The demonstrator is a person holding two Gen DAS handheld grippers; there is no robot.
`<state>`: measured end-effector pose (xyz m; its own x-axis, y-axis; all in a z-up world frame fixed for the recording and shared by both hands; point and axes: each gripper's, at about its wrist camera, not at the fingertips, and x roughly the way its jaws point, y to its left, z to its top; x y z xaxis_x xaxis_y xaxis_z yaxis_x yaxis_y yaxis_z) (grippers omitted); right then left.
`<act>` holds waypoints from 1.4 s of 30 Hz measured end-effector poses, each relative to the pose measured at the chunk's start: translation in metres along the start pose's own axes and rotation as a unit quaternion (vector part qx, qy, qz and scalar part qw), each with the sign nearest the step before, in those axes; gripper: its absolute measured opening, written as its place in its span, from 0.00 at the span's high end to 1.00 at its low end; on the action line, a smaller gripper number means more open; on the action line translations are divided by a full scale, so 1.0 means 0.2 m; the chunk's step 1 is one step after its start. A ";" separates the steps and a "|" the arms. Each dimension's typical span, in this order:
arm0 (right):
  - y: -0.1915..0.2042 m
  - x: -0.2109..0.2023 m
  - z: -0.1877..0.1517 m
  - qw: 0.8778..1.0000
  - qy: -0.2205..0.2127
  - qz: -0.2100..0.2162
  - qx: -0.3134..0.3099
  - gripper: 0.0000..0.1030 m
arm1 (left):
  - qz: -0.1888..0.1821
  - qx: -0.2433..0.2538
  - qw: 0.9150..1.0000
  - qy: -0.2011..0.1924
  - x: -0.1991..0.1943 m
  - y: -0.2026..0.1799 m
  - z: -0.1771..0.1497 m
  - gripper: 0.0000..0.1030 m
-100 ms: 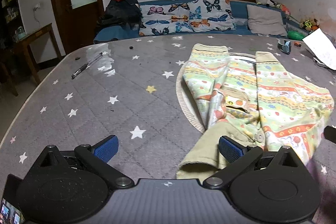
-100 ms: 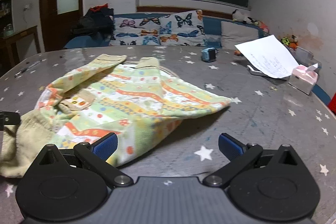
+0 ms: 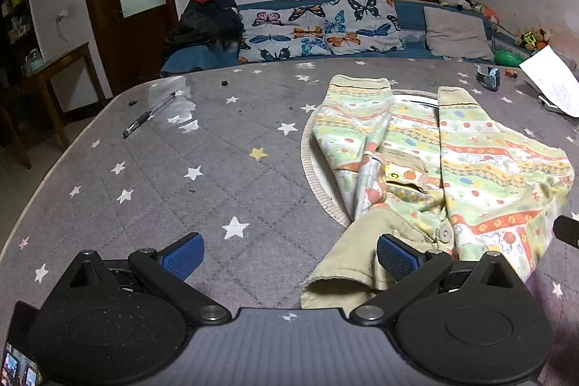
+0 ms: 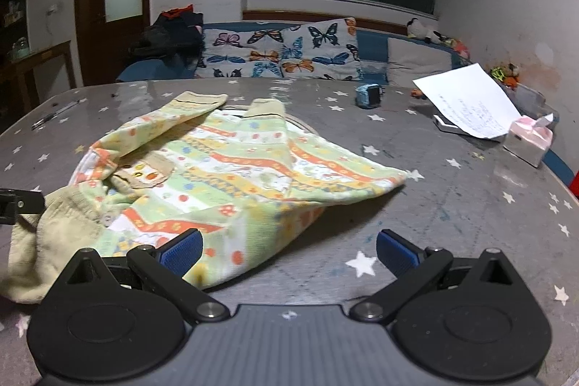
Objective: Fold clothes
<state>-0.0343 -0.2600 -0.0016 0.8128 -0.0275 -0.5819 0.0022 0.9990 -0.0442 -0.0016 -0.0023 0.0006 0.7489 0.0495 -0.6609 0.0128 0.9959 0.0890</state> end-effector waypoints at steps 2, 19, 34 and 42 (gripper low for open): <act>0.02 0.00 0.00 1.000 0.003 0.000 0.002 0.00 | 0.000 0.001 1.000 0.001 -0.01 -0.01 0.00 0.00; 0.10 -0.03 -0.02 1.000 0.021 0.019 -0.006 0.00 | -0.003 0.013 1.000 0.007 -0.01 -0.02 -0.02 0.00; 0.03 0.00 0.00 0.999 0.023 0.021 0.006 0.00 | -0.014 0.028 0.999 0.008 0.05 -0.06 0.11 0.00; -0.02 0.03 0.02 0.999 0.025 0.017 0.011 0.00 | -0.037 0.032 0.999 0.018 0.15 -0.11 0.22 0.03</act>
